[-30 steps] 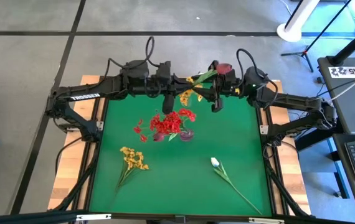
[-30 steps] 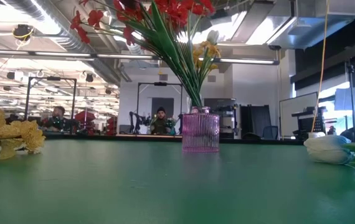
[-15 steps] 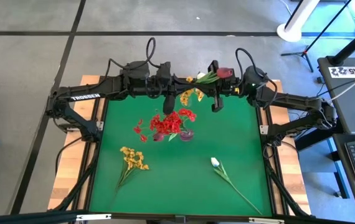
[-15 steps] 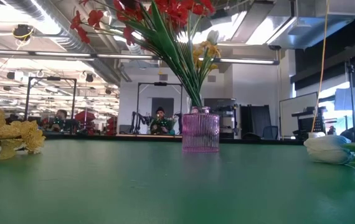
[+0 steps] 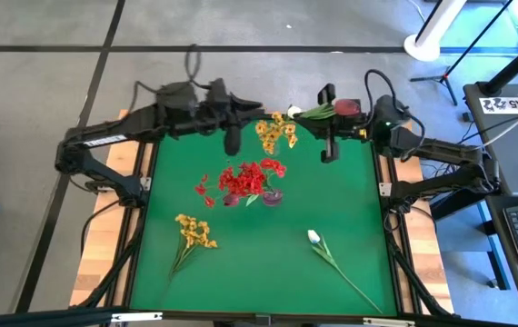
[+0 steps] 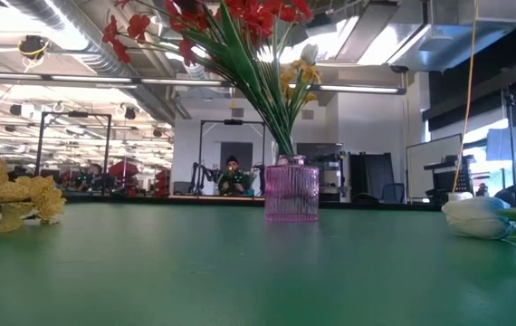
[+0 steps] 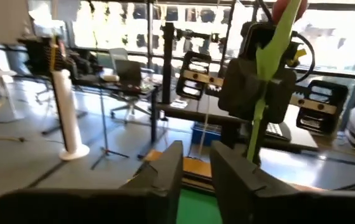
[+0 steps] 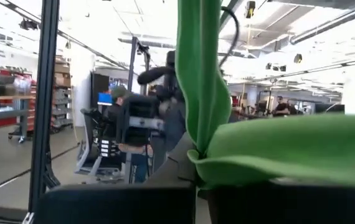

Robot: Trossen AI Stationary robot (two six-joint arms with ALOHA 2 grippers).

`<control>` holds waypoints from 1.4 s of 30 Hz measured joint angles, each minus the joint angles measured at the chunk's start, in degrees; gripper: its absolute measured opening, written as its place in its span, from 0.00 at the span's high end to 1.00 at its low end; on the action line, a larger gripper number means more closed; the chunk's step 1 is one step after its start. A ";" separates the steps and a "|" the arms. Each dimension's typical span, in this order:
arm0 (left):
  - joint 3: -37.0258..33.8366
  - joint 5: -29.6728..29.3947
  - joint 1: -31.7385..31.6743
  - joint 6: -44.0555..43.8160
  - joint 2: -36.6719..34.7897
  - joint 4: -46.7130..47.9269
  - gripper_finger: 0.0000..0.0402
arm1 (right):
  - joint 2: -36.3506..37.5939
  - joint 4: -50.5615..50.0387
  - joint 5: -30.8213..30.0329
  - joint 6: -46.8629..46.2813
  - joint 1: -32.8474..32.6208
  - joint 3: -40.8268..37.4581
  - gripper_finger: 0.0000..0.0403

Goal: Sort flowers into vase by color
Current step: Put the red flower into the pink vase

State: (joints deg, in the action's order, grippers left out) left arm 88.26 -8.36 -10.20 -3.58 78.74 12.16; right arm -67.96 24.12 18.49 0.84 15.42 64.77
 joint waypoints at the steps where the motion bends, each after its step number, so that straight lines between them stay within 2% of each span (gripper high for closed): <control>1: 0.01 -0.89 0.09 0.59 -0.92 0.94 0.79 | 0.68 -0.69 -0.51 0.33 -0.02 0.00 0.98; 6: 0.01 -5.15 0.21 1.14 -5.89 7.77 0.69 | 5.11 -7.77 -0.93 1.05 -0.02 1.39 0.99; 13: -0.93 -10.25 0.25 -0.55 -10.17 22.93 0.66 | 9.08 -30.46 -1.34 2.47 -0.02 7.75 0.99; 17: -7.22 -13.56 0.23 -0.75 -13.88 21.13 0.67 | 10.37 -40.82 -6.67 3.31 -0.02 9.98 0.99; 21: -17.58 -13.65 0.21 -0.76 -19.61 12.10 0.67 | 10.49 -45.36 -8.79 3.71 -0.02 8.78 0.99; 25: -28.99 -12.73 -0.42 -1.01 -26.33 1.82 0.67 | 10.59 -42.89 -5.73 1.67 -0.08 3.89 0.99; 30: -39.52 -11.99 -0.53 -2.99 -32.73 -5.88 0.67 | 10.49 -31.68 -5.93 -2.23 -0.06 -7.12 0.99; 35: -44.89 -12.53 -0.54 -3.91 -38.69 -9.03 0.67 | 10.49 -24.39 -5.05 -5.90 -0.06 -14.89 0.99; 38: -46.47 -12.54 -0.54 -4.34 -41.25 -9.90 0.67 | 10.51 -20.12 -2.52 -8.15 -0.06 -17.42 0.99; 42: -48.52 -12.55 -0.54 -5.61 -42.80 -9.85 0.67 | 10.51 -15.92 -2.40 -9.44 -1.20 -19.81 0.99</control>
State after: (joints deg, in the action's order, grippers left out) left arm 39.74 -20.91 -10.74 -9.19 35.94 2.31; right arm -57.45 8.20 16.09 -8.60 14.22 44.97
